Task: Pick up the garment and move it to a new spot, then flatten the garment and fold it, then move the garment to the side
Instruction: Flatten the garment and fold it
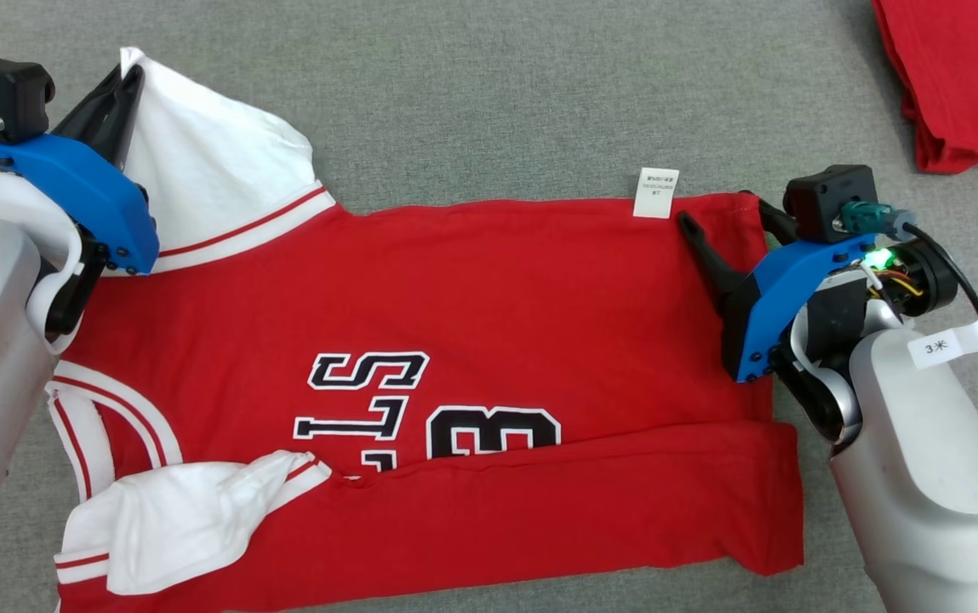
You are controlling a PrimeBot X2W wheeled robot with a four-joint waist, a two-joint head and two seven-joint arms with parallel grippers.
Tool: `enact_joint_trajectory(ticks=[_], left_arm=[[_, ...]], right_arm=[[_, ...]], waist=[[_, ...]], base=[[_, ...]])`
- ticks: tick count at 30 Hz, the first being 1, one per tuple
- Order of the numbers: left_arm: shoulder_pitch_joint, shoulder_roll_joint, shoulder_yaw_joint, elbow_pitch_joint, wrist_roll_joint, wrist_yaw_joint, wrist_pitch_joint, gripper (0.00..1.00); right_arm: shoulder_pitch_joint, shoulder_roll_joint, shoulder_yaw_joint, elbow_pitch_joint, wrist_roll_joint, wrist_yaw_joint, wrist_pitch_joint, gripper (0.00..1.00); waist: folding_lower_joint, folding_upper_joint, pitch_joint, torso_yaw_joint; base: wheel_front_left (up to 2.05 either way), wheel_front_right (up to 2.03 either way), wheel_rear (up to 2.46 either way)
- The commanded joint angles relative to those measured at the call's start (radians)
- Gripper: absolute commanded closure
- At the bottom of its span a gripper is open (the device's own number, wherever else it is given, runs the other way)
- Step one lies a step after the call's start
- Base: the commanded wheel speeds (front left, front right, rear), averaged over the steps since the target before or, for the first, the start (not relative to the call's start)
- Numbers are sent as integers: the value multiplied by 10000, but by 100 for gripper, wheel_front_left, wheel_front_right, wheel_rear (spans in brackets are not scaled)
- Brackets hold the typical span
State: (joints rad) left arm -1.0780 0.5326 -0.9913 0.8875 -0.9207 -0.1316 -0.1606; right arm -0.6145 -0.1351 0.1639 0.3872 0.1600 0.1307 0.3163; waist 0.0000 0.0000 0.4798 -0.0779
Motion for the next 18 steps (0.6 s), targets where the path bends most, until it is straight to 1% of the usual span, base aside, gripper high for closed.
enact_joint_trajectory(ticks=[1, 2, 6, 12, 16, 18], left_arm=[[-204, -8, -44, -49, -63, 25, -147, 100], [-221, -11, -48, -66, -88, 25, -238, 100], [-149, -38, -86, -141, -124, 24, -530, 100], [364, 11, 66, -481, -199, 24, -938, 100], [950, 138, 361, -1053, -204, 24, -1046, 100], [1283, 256, 681, -1545, -26, 80, -1052, 100]], right_arm=[[140, -39, -82, 32, -48, 2, -22, 68], [146, -62, -99, 106, -115, 2, 78, 100], [99, -27, -213, 170, -186, 2, -133, 100], [246, 16, -392, 300, -273, 2, -1238, 100], [550, -39, -471, 576, -263, 2, -1964, 100], [728, -76, -472, 698, -237, 2, -2293, 100]], waist=[[0, 0, -18, 44], [0, 0, -29, 62], [0, 0, -171, 143], [0, 0, -678, 333], [0, 0, -1131, 485], [0, 0, -1326, 566]], base=[[0, 0, 0], [0, 0, 0], [0, 0, 0], [0, 0, 0], [0, 0, 0], [0, 0, 0]])
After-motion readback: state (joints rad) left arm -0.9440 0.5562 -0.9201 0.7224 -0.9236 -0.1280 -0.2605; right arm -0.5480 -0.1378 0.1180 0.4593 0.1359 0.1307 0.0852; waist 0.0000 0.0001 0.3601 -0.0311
